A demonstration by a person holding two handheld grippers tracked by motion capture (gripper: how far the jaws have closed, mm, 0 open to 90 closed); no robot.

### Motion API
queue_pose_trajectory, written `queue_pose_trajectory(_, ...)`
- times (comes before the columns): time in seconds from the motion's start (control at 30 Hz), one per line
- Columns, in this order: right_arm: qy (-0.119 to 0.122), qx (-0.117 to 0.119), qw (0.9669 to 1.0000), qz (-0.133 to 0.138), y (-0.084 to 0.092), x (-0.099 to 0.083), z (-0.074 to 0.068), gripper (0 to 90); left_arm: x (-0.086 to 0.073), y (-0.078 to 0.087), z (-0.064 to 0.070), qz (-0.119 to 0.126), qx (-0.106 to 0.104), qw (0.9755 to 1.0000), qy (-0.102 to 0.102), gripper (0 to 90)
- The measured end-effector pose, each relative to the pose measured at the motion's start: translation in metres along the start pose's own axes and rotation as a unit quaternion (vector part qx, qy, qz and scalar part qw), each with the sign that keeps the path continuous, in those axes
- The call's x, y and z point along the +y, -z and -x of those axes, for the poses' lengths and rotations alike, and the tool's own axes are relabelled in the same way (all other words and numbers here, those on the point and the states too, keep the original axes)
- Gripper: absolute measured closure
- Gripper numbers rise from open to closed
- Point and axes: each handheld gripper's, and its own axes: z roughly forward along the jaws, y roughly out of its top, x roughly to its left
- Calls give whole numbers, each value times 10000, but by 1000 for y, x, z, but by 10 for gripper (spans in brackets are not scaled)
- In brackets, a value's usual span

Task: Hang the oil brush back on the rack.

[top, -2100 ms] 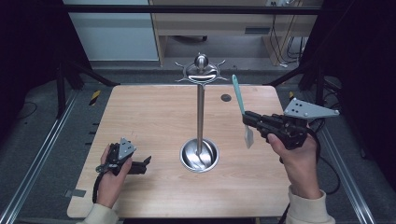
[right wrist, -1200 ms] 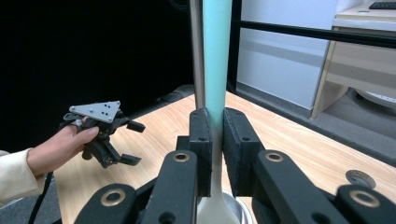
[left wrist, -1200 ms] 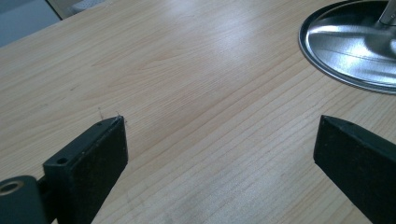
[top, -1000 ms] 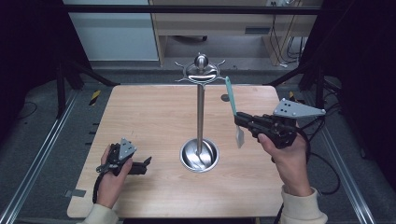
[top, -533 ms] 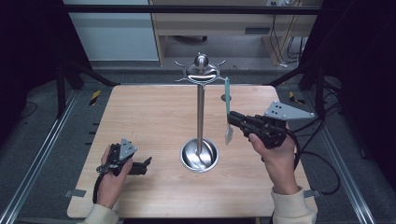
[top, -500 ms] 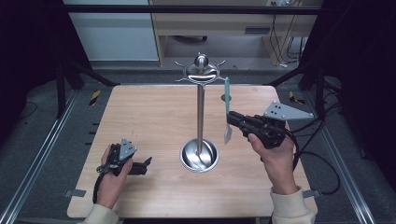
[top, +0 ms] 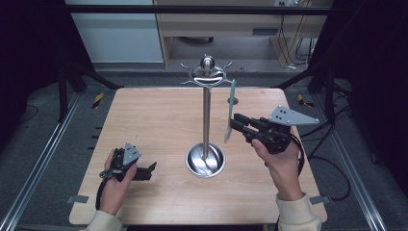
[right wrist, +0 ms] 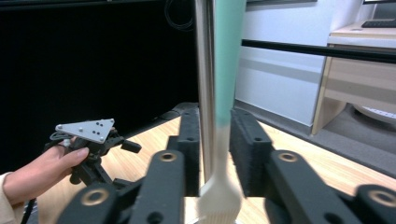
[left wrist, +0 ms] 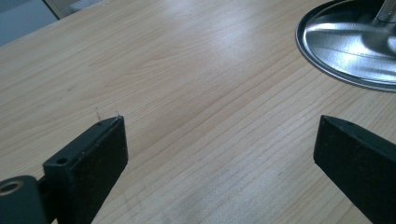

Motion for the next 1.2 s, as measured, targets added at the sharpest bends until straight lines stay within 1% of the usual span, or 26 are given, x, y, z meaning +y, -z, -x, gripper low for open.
queue_pose_trajectory(0.07,70,-90,9999,-6,1,1,-1,593,0,0,0,2,0,10000,1,25)
queue_pose_trajectory(0.17,163,-415,9990,6,2,4,-2,479,0,0,0,-1,-4,10000,-5,26)
queue_pose_trajectory(0.23,186,-536,9984,-16,2,5,-2,413,0,0,0,0,-5,10000,-6,25)
queue_pose_trajectory(0.3,256,-648,9975,-75,3,6,-2,369,0,0,0,0,-3,10000,-8,25)
queue_pose_trajectory(0.4,281,-824,9961,-173,4,7,-1,318,0,0,0,1,-3,10000,-3,25)
queue_pose_trajectory(0.47,274,-943,9950,-187,5,8,-1,281,0,0,0,-1,-5,10000,-5,25)
queue_pose_trajectory(0.6,260,-1043,9940,-189,6,8,1,243,0,0,0,-2,-9,10000,-10,25)
queue_pose_trajectory(0.83,253,-1123,9931,-208,7,9,2,198,0,0,0,-14,-9,10000,-21,25)
queue_pose_trajectory(1.0,259,-1196,9922,-215,9,8,4,184,0,-1,0,-36,-24,10000,-37,25)
queue_pose_trajectory(1.07,197,-1268,9915,-210,11,9,6,171,0,-1,0,-36,-22,10000,-38,25)
queue_pose_trajectory(1.1,238,-1289,9911,-223,12,9,7,169,0,-1,0,-37,-19,10000,-40,25)
queue_pose_trajectory(1.2,229,-1334,9906,-213,13,9,8,167,0,-1,0,-41,-9,10000,-49,25)
